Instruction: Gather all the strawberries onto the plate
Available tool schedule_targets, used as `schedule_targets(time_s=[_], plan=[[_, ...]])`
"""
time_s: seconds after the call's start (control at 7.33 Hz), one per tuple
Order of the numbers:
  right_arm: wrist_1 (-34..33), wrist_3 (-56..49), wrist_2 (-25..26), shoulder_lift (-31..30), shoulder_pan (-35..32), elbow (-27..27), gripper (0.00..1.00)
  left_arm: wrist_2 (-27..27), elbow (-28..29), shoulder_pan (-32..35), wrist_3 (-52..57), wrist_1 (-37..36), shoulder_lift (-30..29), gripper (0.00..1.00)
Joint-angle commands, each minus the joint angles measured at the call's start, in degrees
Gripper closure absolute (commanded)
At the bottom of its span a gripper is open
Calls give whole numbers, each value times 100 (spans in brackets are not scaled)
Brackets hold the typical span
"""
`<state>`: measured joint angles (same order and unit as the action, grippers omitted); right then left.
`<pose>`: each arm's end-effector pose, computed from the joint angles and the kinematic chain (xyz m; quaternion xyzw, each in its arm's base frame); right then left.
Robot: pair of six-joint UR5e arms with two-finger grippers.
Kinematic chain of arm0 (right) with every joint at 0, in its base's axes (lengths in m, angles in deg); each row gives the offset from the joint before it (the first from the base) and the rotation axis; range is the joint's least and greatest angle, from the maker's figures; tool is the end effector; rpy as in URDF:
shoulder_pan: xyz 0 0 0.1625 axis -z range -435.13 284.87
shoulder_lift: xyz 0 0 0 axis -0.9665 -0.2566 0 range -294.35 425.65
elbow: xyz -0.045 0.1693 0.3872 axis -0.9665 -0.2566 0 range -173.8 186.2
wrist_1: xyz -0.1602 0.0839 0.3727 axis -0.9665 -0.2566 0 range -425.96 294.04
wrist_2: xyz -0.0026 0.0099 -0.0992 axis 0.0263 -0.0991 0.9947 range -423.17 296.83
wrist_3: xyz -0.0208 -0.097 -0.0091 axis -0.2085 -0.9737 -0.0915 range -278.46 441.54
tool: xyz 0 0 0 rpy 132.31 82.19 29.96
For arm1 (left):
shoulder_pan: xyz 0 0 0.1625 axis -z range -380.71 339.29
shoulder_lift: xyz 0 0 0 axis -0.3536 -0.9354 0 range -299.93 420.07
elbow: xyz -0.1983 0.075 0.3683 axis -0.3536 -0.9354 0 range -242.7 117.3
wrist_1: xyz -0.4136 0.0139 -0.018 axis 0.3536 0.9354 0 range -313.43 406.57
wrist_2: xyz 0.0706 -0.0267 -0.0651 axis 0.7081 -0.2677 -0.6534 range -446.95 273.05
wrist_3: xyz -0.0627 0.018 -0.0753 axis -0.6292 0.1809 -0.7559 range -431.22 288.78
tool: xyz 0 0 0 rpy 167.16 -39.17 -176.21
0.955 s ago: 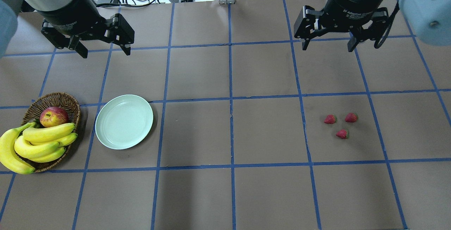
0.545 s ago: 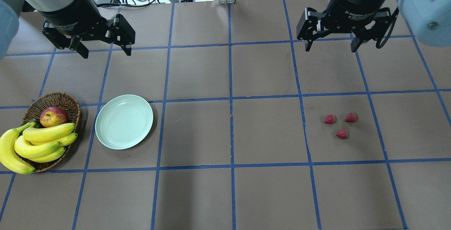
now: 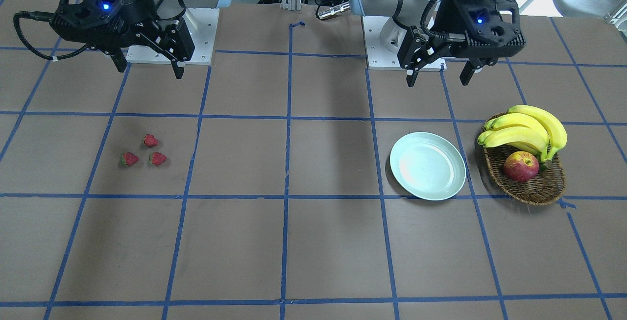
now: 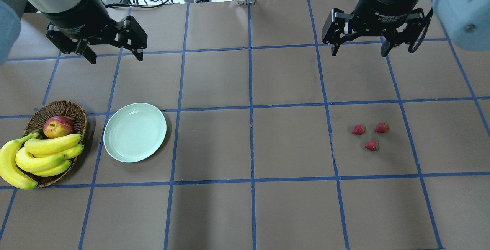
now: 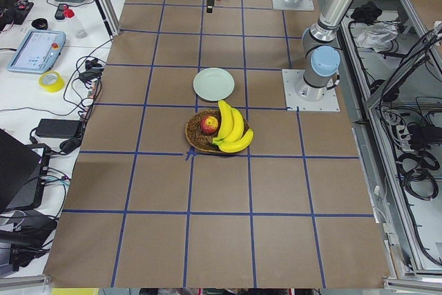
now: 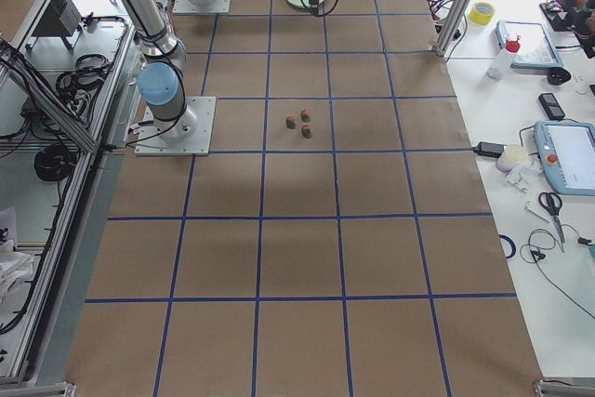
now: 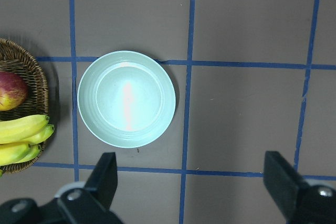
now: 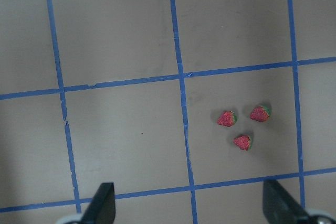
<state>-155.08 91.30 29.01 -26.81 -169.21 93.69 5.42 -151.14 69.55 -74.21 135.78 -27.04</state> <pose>0.1633 -0.4686 0.5289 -0.0502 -0.9979 0.0376 0.0145 -0.1313 -0.4774 0.5274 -0.0248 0.9984 -0.0462 0.0193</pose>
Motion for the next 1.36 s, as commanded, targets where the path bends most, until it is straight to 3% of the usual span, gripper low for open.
schedule_targets(time_s=[0.0, 0.82, 1.23], plan=[[0, -70, -33, 0, -5, 5, 0, 0, -6, 0, 1, 0, 2, 0], [9, -633, -209, -70, -14, 5, 0, 0, -24, 9, 1, -9, 2, 0], [517, -712, -95, 35, 64, 179, 0, 0, -24, 9, -8, -9, 2, 0]])
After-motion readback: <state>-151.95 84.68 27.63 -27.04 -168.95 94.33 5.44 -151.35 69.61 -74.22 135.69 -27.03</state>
